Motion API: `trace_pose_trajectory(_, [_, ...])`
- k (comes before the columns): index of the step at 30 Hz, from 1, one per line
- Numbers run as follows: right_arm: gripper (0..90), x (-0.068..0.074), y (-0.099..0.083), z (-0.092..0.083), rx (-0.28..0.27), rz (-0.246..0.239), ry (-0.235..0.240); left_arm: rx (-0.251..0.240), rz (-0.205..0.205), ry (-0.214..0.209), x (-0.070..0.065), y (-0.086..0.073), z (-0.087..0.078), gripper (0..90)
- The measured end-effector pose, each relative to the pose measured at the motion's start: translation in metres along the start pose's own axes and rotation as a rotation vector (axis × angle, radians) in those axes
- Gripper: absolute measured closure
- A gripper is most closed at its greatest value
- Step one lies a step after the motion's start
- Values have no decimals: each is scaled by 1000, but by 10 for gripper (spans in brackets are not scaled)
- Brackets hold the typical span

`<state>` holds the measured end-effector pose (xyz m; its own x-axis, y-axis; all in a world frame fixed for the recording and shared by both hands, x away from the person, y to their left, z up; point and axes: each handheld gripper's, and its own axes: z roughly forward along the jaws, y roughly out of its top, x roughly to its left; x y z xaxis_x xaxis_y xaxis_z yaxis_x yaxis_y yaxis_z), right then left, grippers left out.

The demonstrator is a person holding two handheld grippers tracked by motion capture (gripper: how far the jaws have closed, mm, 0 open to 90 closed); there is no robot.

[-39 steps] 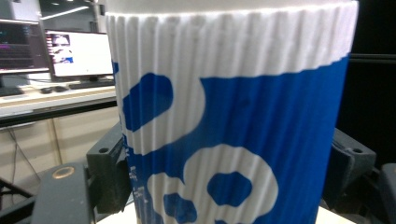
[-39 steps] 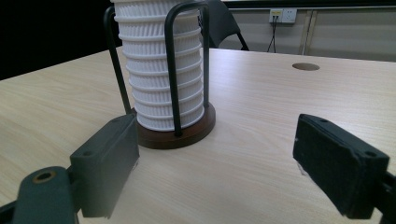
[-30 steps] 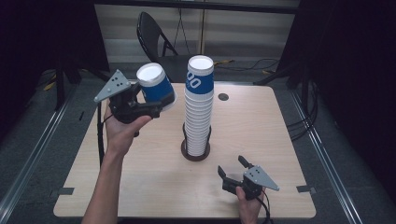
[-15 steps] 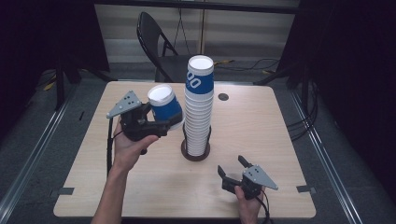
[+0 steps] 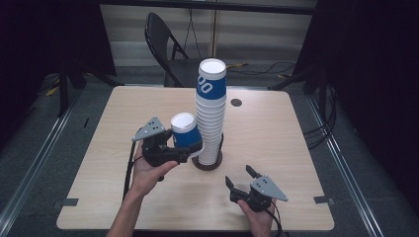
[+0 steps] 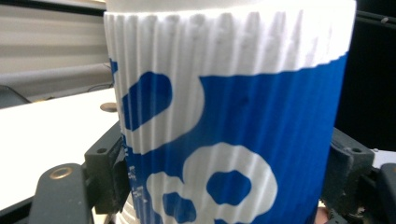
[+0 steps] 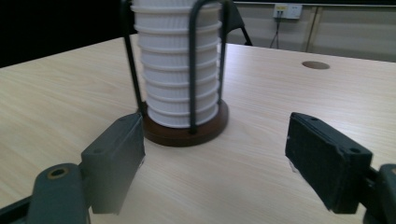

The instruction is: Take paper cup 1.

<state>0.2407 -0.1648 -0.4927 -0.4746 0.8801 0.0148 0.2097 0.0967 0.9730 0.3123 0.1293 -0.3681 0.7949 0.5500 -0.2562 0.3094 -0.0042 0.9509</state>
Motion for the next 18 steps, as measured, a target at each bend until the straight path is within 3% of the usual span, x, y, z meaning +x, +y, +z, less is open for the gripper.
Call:
trace_pose_trajectory(8, [295, 21, 0, 1, -18, -8, 43, 59, -44, -41, -5, -26, 5, 204])
trace_pose_trajectory(16, [368, 36, -2, 4, -27, -13, 96, 71, -121, -74, -10, -54, 11, 204])
trace_pose_trajectory(18, [382, 41, -3, 4, -40, -13, 124, 74, -157, -77, -7, -61, 11, 204])
